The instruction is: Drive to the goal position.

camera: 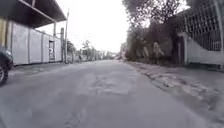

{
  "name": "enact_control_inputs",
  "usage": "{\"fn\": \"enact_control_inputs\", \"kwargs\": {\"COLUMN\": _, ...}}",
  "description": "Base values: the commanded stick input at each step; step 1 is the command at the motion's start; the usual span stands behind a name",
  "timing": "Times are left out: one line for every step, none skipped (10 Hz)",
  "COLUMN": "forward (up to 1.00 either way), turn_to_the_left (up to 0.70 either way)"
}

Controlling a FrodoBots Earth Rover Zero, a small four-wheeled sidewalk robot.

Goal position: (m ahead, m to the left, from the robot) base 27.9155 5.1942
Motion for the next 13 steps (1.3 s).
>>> {"fn": "enact_control_inputs", "kwargs": {"forward": 1.0, "turn_to_the_left": 0.05}}
{"fn": "enact_control_inputs", "kwargs": {"forward": 1.0, "turn_to_the_left": 0.05}}
{"fn": "enact_control_inputs", "kwargs": {"forward": 1.0, "turn_to_the_left": 0.05}}
{"fn": "enact_control_inputs", "kwargs": {"forward": 1.0, "turn_to_the_left": 0.05}}
{"fn": "enact_control_inputs", "kwargs": {"forward": 1.0, "turn_to_the_left": 0.05}}
{"fn": "enact_control_inputs", "kwargs": {"forward": 1.0, "turn_to_the_left": 0.05}}
{"fn": "enact_control_inputs", "kwargs": {"forward": 1.0, "turn_to_the_left": 0.05}}
{"fn": "enact_control_inputs", "kwargs": {"forward": 1.0, "turn_to_the_left": 0.05}}
{"fn": "enact_control_inputs", "kwargs": {"forward": 1.0, "turn_to_the_left": 0.05}}
{"fn": "enact_control_inputs", "kwargs": {"forward": 1.0, "turn_to_the_left": 0.05}}
{"fn": "enact_control_inputs", "kwargs": {"forward": 1.0, "turn_to_the_left": 0.05}}
{"fn": "enact_control_inputs", "kwargs": {"forward": 1.0, "turn_to_the_left": 0.05}}
{"fn": "enact_control_inputs", "kwargs": {"forward": 1.0, "turn_to_the_left": 0.05}}
